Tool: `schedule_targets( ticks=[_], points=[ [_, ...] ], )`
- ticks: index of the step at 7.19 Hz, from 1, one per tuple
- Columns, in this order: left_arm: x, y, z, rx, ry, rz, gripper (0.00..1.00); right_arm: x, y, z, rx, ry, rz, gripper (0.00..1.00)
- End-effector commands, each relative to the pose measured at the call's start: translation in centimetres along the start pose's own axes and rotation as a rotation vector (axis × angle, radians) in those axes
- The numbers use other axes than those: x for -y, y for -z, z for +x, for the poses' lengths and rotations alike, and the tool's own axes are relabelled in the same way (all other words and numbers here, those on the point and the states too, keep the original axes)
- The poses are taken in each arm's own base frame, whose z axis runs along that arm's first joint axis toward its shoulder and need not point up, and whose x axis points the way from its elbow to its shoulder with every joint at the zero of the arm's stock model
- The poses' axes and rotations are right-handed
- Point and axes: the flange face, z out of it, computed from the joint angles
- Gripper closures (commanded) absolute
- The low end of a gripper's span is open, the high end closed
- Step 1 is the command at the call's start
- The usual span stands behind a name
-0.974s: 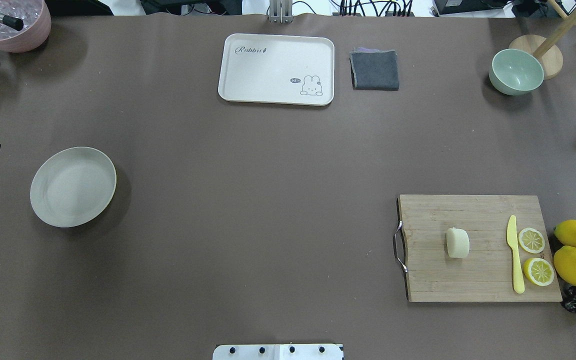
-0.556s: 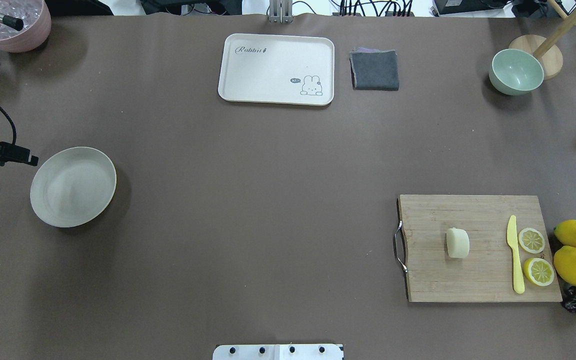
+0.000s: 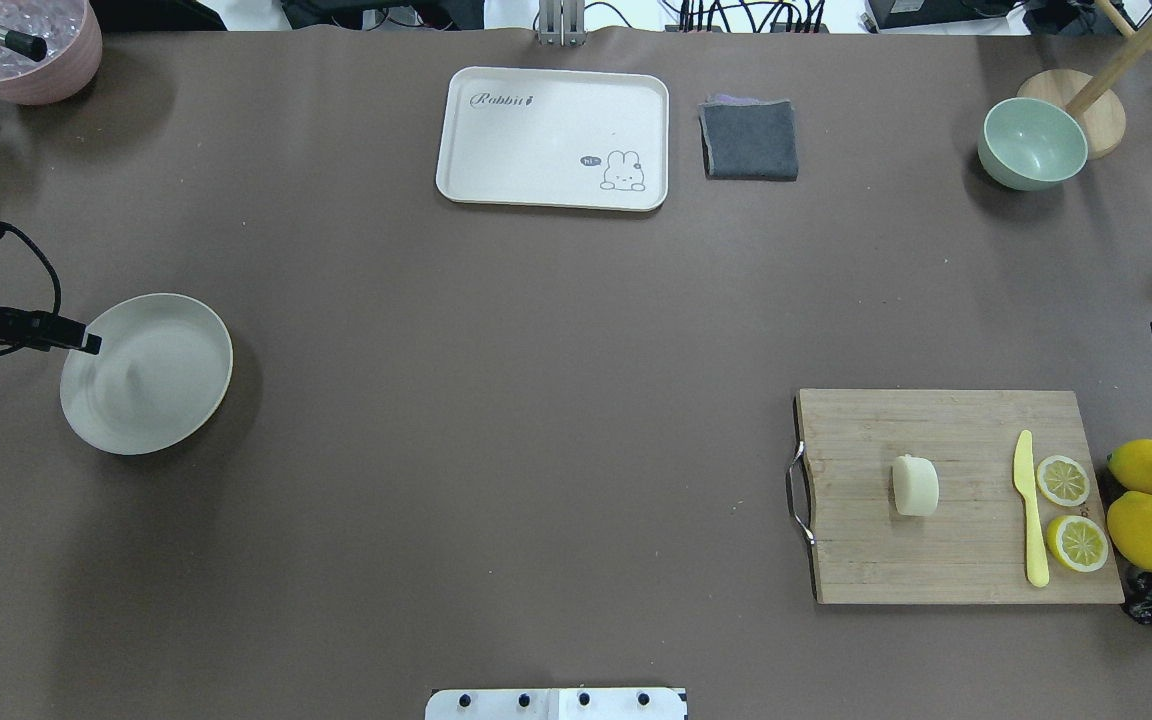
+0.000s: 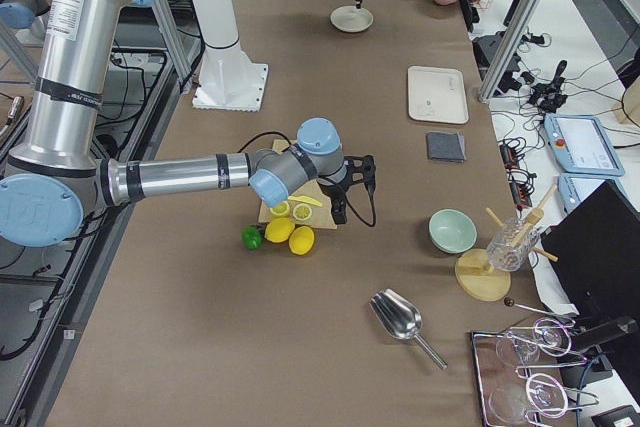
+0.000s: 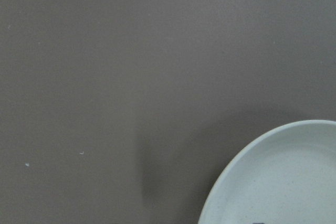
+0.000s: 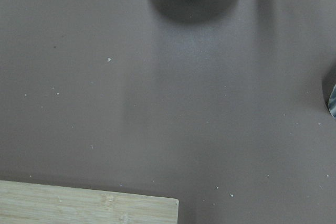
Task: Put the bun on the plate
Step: 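Reach the left gripper to the rim of the white plate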
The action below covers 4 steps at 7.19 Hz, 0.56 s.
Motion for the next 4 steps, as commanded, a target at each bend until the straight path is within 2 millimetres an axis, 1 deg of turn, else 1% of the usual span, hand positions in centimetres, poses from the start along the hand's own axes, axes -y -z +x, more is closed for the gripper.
schedule_targets(
  ticks=[1, 2, 4],
  points=[
    [-0.46, -0.13, 0.02, -0.015, -0.011, -0.002, 0.50, -0.01, -0.09, 0.11, -0.003, -0.002, 0.000, 0.00],
    [-0.61, -0.34, 0.21, -0.018, -0.017, -0.006, 0.65, 0.06, -0.08, 0.05, -0.002, -0.001, 0.001, 0.00],
    [-0.94, -0.24, 0.12, -0.028, -0.026, 0.001, 1.00, 0.48, 0.31, -0.66, 0.008, -0.002, 0.011, 0.00]
  ],
)
